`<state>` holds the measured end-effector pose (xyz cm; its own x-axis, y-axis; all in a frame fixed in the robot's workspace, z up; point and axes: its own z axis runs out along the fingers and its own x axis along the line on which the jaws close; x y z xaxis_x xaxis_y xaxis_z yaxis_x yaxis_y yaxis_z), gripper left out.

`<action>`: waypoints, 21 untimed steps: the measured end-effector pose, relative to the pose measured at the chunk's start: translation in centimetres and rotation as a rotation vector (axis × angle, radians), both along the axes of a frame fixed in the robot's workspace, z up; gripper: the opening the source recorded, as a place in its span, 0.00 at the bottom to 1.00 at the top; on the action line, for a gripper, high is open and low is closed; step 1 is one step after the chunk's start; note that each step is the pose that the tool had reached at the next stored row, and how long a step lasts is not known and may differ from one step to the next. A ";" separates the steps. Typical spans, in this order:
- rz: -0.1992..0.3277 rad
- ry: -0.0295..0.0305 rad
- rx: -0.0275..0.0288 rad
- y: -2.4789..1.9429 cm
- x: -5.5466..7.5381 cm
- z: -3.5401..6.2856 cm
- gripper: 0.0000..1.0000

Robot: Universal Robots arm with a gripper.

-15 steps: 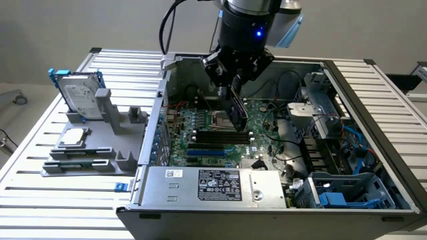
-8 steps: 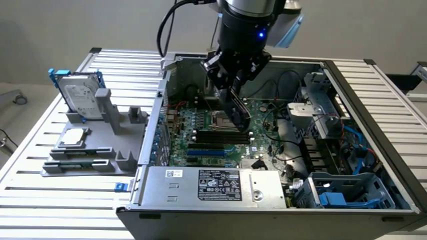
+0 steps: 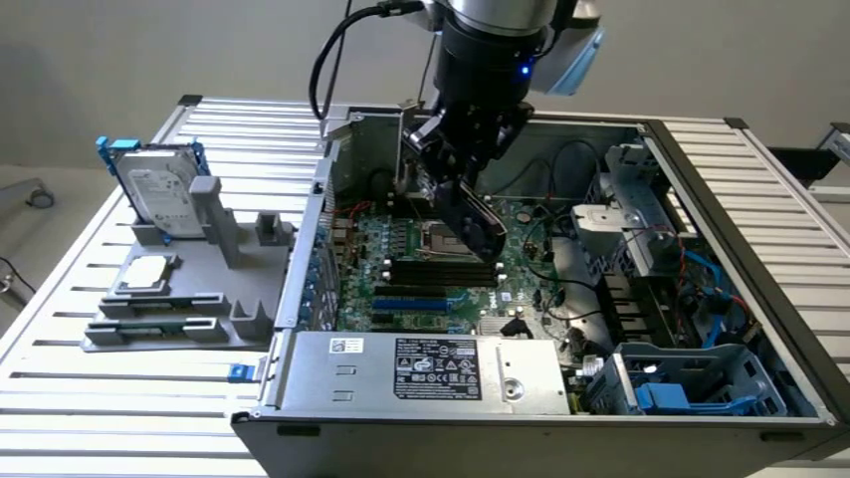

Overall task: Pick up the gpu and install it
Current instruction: 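Insert the gpu into the slot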

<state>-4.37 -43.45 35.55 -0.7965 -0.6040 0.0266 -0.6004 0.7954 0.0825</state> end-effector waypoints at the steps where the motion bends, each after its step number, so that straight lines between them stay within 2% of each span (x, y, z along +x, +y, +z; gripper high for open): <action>1: 0.018 -0.0001 -0.0001 0.00 0.0 -0.01 0.27; 15: 0.274 -0.0025 0.0001 0.00 0.0 -0.23 0.27; 21: 0.382 -0.0057 0.0017 0.00 0.0 -0.23 0.27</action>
<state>-4.37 -43.45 35.32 -0.5141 -0.8574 0.0216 -0.8540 0.5141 0.0795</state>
